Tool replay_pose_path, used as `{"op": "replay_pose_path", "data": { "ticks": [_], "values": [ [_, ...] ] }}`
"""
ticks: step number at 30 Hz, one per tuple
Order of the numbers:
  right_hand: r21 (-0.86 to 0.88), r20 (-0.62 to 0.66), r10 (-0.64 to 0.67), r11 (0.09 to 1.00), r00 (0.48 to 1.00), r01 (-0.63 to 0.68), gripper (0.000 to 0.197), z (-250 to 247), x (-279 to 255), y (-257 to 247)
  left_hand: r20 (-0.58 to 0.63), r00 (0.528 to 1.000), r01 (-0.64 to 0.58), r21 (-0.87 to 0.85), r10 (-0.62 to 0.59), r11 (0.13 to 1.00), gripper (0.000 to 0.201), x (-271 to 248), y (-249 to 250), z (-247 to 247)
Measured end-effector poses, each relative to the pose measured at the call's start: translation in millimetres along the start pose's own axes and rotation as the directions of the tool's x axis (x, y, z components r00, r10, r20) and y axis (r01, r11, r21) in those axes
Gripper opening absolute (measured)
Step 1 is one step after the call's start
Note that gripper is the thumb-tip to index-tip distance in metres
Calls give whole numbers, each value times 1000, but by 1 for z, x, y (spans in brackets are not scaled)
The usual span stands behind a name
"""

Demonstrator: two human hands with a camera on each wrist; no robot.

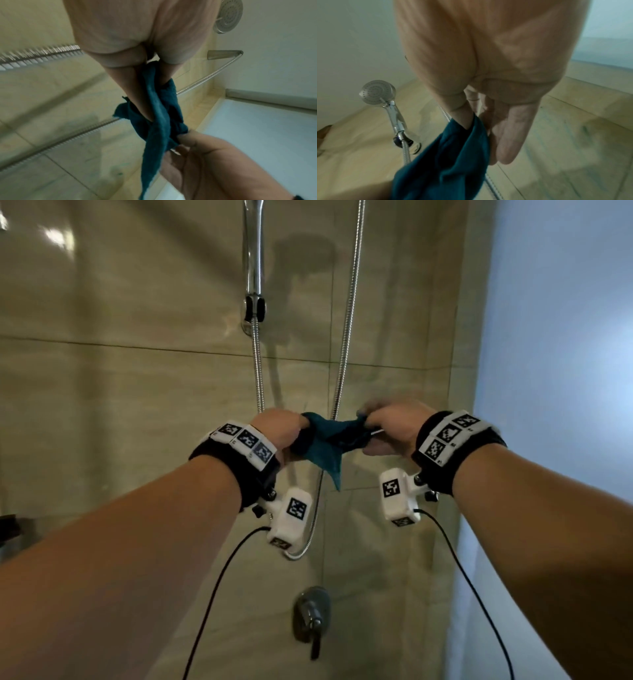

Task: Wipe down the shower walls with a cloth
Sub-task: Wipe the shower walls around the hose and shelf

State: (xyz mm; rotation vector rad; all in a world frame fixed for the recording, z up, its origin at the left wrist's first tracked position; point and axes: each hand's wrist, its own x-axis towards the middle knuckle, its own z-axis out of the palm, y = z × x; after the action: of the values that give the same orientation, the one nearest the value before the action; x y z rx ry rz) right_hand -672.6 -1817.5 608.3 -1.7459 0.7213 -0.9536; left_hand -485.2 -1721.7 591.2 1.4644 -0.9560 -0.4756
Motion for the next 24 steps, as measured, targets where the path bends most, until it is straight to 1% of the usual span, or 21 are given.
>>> {"op": "replay_pose_path", "data": {
  "ticks": [2,3,4,5,6,7,9,10,11,12,13,14,15,16,17,18,19,22,24],
  "values": [
    [53,19,42,998,999,-43,26,-9,4,9,24,1000,11,-154,-8,988,13,2,7,24],
    [97,34,64,993,997,-67,27,-13,6,13,48,999,22,-239,-11,971,12,1,10,36],
    [169,57,85,981,995,-94,28,-17,8,17,74,997,27,-304,-4,952,16,2,12,49],
    [239,87,103,964,991,-121,29,-20,10,20,96,995,26,-330,6,944,20,0,15,61],
    [272,113,107,953,988,-134,28,-24,13,23,116,993,21,-340,20,940,22,1,17,72],
    [261,128,95,957,987,-126,28,-28,18,25,135,990,17,-332,30,943,24,1,18,80],
    [165,137,29,985,990,-52,28,-36,30,30,156,987,4,-295,44,956,29,5,21,90],
    [131,134,-4,991,991,-14,27,-39,37,33,156,986,-15,-247,55,969,31,9,23,91],
    [119,130,-22,993,991,7,26,-43,44,35,154,985,-55,-155,80,986,33,13,25,91],
    [123,131,-29,992,991,13,24,-45,51,38,139,982,-128,6,126,992,33,16,27,91],
    [129,138,-33,992,990,15,22,-47,58,41,146,972,-218,247,187,944,35,19,29,89],
    [139,145,-36,990,989,16,20,-48,62,42,163,955,-297,504,248,811,40,23,29,86],
    [151,144,-41,988,989,19,18,-48,68,44,191,937,-336,723,293,603,48,26,27,84],
    [165,141,-45,986,989,22,17,-48,73,45,210,925,-332,853,318,402,56,29,24,81],
    [180,139,-48,983,989,22,17,-47,79,47,208,926,-297,915,314,272,62,31,22,76],
    [194,137,-48,981,989,21,18,-44,84,48,180,938,-245,949,297,198,65,34,20,70],
    [198,137,-50,980,989,23,18,-42,90,49,143,949,-190,971,282,146,65,38,17,63],
    [190,143,-53,981,988,25,19,-32,103,50,33,963,-54,996,266,74,59,41,13,39],
    [192,147,-50,981,988,22,19,-23,109,49,-43,948,46,999,314,-2,57,35,10,22]
  ]
}}
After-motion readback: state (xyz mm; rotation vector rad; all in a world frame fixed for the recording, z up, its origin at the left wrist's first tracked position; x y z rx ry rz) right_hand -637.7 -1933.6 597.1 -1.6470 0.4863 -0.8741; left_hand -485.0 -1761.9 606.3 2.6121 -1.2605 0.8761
